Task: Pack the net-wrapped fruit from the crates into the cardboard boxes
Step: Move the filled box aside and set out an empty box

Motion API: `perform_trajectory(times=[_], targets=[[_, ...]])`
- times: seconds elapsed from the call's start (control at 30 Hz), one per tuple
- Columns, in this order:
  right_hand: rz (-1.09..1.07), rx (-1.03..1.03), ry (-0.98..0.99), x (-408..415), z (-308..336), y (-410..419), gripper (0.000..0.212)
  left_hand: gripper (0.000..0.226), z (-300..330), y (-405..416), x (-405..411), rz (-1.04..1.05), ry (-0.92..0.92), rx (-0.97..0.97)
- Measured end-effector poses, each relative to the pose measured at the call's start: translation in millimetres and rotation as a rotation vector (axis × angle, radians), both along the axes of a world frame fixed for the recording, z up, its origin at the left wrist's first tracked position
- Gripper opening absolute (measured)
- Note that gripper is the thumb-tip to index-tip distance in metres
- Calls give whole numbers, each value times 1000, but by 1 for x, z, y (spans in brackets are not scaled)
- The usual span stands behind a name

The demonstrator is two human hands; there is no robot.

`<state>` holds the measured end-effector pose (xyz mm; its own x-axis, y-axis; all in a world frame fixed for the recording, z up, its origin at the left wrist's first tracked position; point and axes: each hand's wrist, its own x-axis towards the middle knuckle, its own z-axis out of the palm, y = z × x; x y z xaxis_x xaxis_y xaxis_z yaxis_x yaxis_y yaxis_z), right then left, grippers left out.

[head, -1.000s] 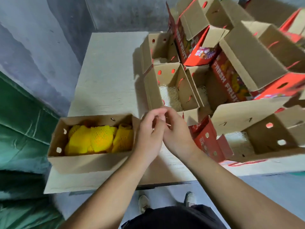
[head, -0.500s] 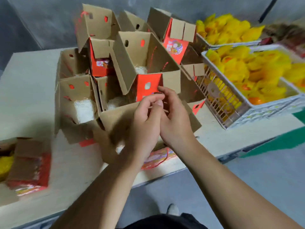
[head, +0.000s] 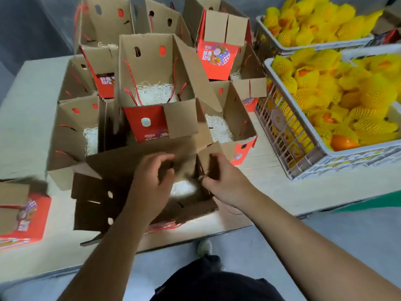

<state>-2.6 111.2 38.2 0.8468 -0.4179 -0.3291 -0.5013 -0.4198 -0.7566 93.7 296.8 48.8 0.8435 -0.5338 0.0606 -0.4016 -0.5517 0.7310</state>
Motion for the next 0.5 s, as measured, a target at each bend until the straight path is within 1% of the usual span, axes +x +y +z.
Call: perform_trajectory(times=[0.03, 0.07, 0.1, 0.17, 0.23, 0.3, 0.37, 0.43, 0.5], targets=[[-29, 21, -13, 3, -5, -1, 62, 34, -6, -2, -2, -12, 131, 56], [-57, 22, -32, 5, -9, -3, 55, 37, -11, -7, -6, -56, 224, 109], [-69, 8, -51, 6, -12, -6, 46, 38, -15, -12, -12, -113, 266, 156], [-78, 23, -85, 2, -16, -16, 29, 37, -21, -22, -24, -202, 263, 217], [-108, 54, -113, -6, -19, -33, 19, 36, -23, -29, -35, -212, 250, 218], [-157, 142, -138, -18, -21, -53, 16, 33, -24, -34, -47, -176, 279, 164], [-180, 288, -173, -32, -20, -75, 21, 32, -23, -43, -60, -146, 267, 131], [-132, 341, -184, -52, -20, -96, 27, 31, -24, -54, -75, -102, 214, 101], [-79, 355, -182, -72, -23, -114, 28, 29, -23, -66, -91, -19, 156, 73]])
